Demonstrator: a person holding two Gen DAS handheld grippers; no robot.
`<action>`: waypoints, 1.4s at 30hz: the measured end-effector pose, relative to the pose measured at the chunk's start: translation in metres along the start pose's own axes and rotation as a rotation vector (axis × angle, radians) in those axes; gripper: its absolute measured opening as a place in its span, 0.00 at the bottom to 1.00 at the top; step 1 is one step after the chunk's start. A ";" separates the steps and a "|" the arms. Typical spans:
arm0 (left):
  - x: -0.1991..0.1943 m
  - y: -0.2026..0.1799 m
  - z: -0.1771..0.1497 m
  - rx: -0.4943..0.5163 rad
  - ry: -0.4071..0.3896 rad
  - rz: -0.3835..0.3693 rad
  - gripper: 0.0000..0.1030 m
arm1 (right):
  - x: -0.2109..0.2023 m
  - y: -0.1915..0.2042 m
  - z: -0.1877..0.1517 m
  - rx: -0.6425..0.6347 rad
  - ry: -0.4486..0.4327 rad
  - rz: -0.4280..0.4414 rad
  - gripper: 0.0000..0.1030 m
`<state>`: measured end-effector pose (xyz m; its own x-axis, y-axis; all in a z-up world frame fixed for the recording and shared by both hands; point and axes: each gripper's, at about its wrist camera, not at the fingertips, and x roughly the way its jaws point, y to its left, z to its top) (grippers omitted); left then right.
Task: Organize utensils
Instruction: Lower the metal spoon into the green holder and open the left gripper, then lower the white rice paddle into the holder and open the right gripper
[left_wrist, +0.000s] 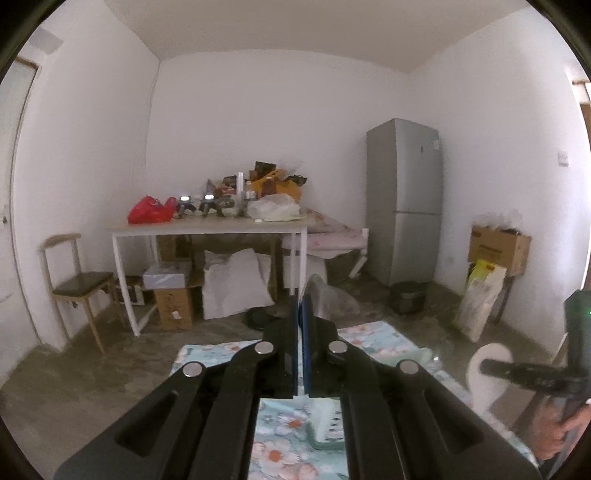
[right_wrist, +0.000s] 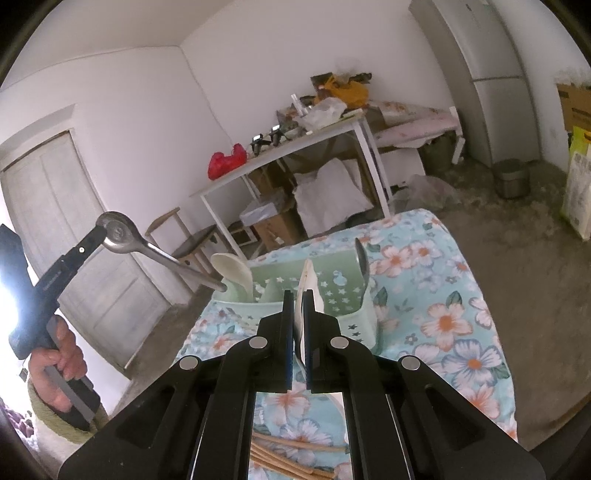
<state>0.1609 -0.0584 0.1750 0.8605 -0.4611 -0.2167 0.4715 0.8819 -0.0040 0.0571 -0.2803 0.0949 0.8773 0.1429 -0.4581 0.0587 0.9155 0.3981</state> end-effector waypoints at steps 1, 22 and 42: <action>0.001 0.000 -0.001 0.011 -0.001 0.008 0.01 | 0.000 -0.002 0.000 0.002 0.001 0.000 0.03; 0.086 -0.010 -0.054 0.041 0.173 -0.048 0.06 | 0.013 -0.013 0.004 0.001 0.026 -0.009 0.03; 0.058 0.047 -0.055 -0.339 0.118 -0.189 0.48 | 0.006 0.000 0.033 -0.037 -0.048 0.069 0.03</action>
<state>0.2218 -0.0382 0.1084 0.7275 -0.6212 -0.2915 0.5123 0.7743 -0.3715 0.0781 -0.2919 0.1190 0.9004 0.1892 -0.3917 -0.0200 0.9175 0.3973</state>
